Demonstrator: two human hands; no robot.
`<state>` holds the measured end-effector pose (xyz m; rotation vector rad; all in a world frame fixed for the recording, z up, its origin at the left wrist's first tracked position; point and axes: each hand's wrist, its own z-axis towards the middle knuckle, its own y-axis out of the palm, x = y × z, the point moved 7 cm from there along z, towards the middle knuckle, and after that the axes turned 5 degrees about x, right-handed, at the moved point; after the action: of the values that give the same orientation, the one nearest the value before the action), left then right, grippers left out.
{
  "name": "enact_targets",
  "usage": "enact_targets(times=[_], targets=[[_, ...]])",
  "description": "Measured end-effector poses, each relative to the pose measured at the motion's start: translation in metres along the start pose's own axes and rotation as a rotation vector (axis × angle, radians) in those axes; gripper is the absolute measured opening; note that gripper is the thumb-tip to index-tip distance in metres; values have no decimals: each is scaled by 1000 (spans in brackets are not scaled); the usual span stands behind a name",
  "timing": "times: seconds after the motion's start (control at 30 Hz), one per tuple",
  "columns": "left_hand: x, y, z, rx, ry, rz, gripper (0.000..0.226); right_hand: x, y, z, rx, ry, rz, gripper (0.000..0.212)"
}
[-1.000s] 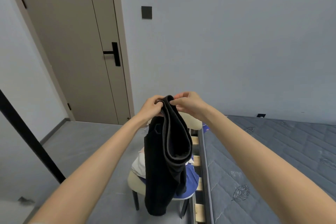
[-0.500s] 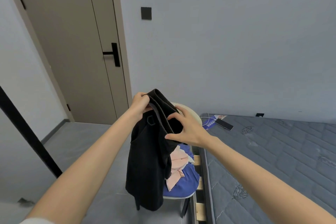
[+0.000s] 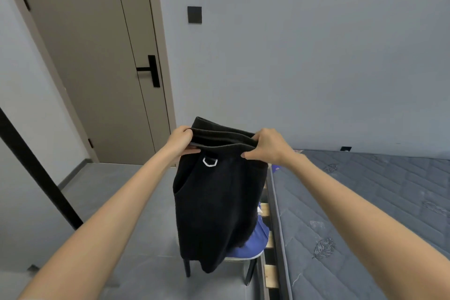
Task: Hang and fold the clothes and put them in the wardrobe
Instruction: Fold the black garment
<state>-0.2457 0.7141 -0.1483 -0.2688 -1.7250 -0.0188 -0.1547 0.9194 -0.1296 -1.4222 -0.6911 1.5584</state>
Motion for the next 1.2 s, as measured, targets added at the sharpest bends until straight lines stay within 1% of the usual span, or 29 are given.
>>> enact_targets(times=[0.03, 0.07, 0.1, 0.13, 0.2, 0.23, 0.27, 0.3, 0.33, 0.37, 0.43, 0.47, 0.5, 0.57, 0.63, 0.7, 0.8, 0.83, 0.9, 1.0, 1.07, 1.13, 1.2], targets=[[-4, 4, -3, -70, -37, -36, 21, 4, -4, 1, -35, 37, 19, 34], [-7, 10, -6, -172, -76, -78, 16, 8, -6, 1, -78, 73, 25, 34], [-11, 16, -11, -292, -99, -100, 17, 12, -8, -2, -117, 103, 21, 33], [-14, 21, -14, -415, -102, -102, 27, 16, -10, -5, -144, 128, 19, 31], [-22, 32, -19, -613, -59, -33, 65, 27, -14, -12, -170, 175, 27, 24], [-27, 38, -19, -663, -21, 53, 86, 33, -16, -16, -184, 197, 22, 25], [-30, 45, -20, -674, 30, 160, 101, 40, -18, -21, -200, 218, 5, 26], [-32, 54, -21, -659, 92, 256, 103, 47, -19, -26, -216, 242, -19, 25], [-32, 65, -21, -635, 154, 314, 96, 55, -21, -31, -229, 261, -44, 23], [-32, 76, -21, -607, 199, 338, 83, 63, -22, -36, -239, 281, -64, 24], [-36, 100, -20, -581, 212, 358, 55, 84, -29, -45, -239, 328, -85, 27], [-38, 113, -19, -595, 210, 386, 46, 96, -34, -50, -233, 354, -95, 26], [-39, 127, -17, -623, 206, 430, 41, 108, -39, -55, -229, 379, -105, 25], [-39, 156, -12, -685, 185, 504, 40, 133, -48, -62, -221, 424, -138, 31], [-35, 184, -3, -709, 197, 547, 40, 152, -58, -64, -191, 446, -204, 32], [-27, 219, 9, -696, 220, 557, 37, 176, -72, -60, -127, 468, -271, 30], [-10, 271, 32, -641, 256, 520, 20, 214, -99, -43, -30, 487, -347, 25], [-2, 289, 40, -635, 272, 515, 20, 228, -108, -36, -3, 486, -369, 24], [14, 324, 57, -635, 319, 507, 24, 255, -128, -19, 55, 479, -406, 21], [42, 372, 79, -630, 407, 445, 22, 292, -159, 5, 196, 460, -471, 15], [58, 400, 89, -621, 458, 417, 29, 314, -179, 16, 300, 452, -515, 11], [69, 423, 96, -613, 503, 402, 33, 332, -194, 21, 379, 442, -551, 11], [71, 443, 102, -602, 535, 389, 30, 348, -202, 20, 444, 412, -562, 14]])
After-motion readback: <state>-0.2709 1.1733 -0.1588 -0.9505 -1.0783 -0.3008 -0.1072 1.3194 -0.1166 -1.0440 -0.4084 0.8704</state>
